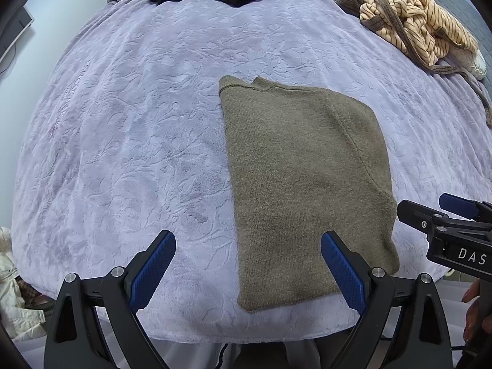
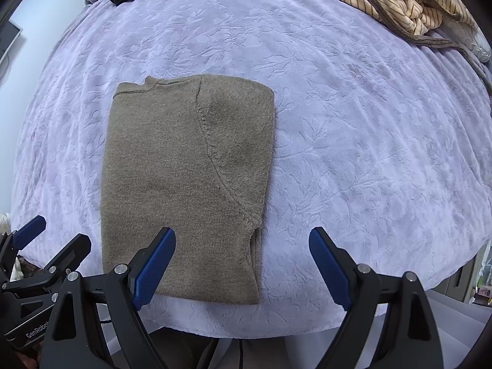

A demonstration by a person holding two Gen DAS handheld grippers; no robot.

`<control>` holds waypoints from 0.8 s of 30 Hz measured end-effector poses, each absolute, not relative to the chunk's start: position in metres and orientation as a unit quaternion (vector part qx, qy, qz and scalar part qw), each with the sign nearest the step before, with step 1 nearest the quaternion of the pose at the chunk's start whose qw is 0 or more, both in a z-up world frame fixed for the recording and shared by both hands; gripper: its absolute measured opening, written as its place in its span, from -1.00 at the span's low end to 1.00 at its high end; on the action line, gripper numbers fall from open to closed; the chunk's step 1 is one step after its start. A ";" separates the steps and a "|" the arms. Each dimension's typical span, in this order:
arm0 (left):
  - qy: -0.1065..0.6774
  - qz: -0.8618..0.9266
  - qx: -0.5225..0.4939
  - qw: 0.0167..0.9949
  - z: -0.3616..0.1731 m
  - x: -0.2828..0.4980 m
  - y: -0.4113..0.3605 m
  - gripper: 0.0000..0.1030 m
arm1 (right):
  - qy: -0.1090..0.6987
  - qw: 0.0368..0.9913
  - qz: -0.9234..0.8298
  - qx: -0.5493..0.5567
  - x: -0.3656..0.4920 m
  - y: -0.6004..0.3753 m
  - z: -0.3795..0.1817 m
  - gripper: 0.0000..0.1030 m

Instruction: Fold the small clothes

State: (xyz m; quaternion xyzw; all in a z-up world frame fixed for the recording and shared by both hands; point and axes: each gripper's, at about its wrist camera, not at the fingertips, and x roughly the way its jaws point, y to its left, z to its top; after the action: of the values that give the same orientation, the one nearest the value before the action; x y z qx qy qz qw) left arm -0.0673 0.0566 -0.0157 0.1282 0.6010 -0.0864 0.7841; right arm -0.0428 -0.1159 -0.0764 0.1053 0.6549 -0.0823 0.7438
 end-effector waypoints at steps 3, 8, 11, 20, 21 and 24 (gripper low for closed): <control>0.601 -0.086 0.129 0.784 -0.015 -0.067 0.057 0.86 | 0.655 0.744 -0.082 0.105 -0.043 -0.116 -0.076 0.76; 0.599 -0.087 0.127 0.786 -0.014 -0.068 0.058 0.86 | 0.656 0.743 -0.082 0.105 -0.044 -0.114 -0.077 0.76; 0.600 -0.086 0.128 0.785 -0.014 -0.068 0.058 0.86 | 0.656 0.743 -0.082 0.104 -0.045 -0.114 -0.077 0.76; 0.598 -0.082 0.130 0.787 -0.014 -0.068 0.057 0.86 | 0.657 0.742 -0.081 0.102 -0.047 -0.111 -0.078 0.76; 0.598 -0.082 0.129 0.786 -0.014 -0.069 0.057 0.86 | 0.657 0.743 -0.080 0.101 -0.047 -0.111 -0.078 0.76; 0.598 -0.082 0.123 0.788 -0.014 -0.069 0.058 0.86 | 0.658 0.742 -0.079 0.100 -0.046 -0.111 -0.077 0.76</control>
State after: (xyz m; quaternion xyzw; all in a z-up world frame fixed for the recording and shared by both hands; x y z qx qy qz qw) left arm -0.0692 0.0582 -0.0140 0.1230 0.5975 -0.0818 0.7881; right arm -0.0460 -0.1115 -0.0774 0.1000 0.6577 -0.0794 0.7424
